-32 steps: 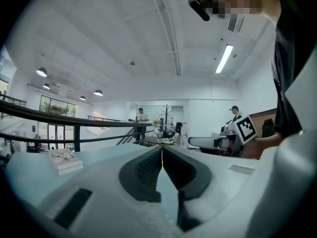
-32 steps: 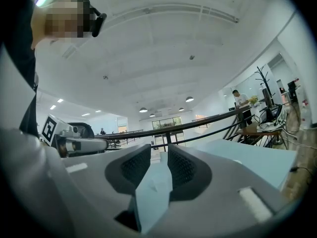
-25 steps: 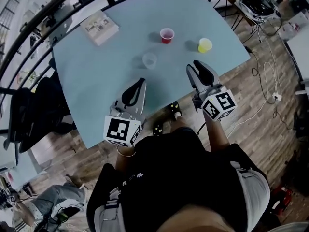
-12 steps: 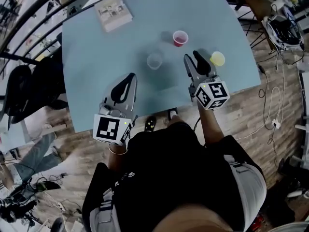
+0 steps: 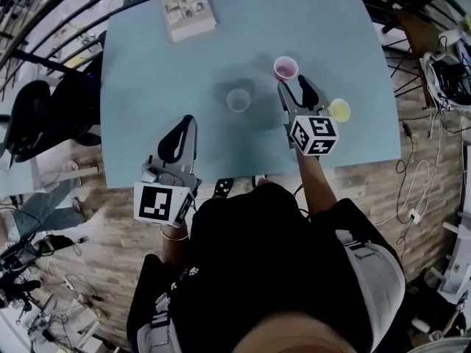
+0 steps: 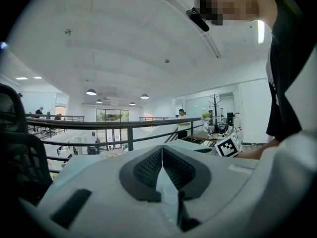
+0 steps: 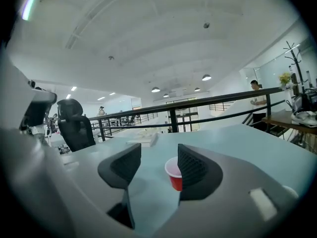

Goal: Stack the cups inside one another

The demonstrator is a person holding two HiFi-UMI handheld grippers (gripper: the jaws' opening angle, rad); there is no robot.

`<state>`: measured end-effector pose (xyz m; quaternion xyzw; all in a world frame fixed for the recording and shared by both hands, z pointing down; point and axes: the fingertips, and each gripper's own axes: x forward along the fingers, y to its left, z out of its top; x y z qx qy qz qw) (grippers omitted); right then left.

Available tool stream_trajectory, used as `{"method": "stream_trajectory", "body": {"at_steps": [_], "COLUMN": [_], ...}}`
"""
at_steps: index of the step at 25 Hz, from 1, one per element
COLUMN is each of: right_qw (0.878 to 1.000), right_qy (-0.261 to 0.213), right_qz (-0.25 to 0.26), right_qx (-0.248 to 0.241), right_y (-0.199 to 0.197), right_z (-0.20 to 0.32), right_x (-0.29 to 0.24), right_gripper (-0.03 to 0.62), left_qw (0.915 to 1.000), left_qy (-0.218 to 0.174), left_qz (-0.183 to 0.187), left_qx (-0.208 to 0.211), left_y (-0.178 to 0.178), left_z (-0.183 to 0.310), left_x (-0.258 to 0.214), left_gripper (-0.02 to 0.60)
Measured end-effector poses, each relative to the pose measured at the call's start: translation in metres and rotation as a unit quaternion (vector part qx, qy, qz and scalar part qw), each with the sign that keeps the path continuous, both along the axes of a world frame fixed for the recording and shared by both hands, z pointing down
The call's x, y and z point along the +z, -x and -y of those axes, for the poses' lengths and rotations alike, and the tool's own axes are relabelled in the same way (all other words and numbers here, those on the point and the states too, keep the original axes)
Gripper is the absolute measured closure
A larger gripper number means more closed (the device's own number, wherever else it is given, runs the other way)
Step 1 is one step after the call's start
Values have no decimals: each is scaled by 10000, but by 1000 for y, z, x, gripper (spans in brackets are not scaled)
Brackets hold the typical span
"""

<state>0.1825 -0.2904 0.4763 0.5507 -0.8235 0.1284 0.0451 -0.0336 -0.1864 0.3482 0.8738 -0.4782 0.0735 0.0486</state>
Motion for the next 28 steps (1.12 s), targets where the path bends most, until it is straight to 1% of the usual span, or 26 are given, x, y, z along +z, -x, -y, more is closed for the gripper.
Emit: {"method": "stream_trajectory", "body": {"at_steps": [6, 15, 23, 28], "right_qw": [9994, 9972, 9944, 9925], "right_qy": [216, 478, 639, 733], "right_qz": [-249, -520, -703, -735], "right_qx": [-60, -252, -468, -650], "right_y": [-7, -13, -14, -9], "right_z": [31, 59, 73, 77], "right_x": [21, 55, 78, 89], "right_gripper": [345, 259, 232, 222], "left_qw": [9991, 9962, 9920, 9900], "left_qy": [59, 178, 281, 340], "left_qz": [109, 217, 368, 374], "left_qx": [-413, -829, -1174, -1314], "left_y": [5, -2, -5, -9], "left_z": [7, 12, 10, 6], "left_x": [0, 7, 9, 10], "left_gripper": [589, 589, 589, 589]}}
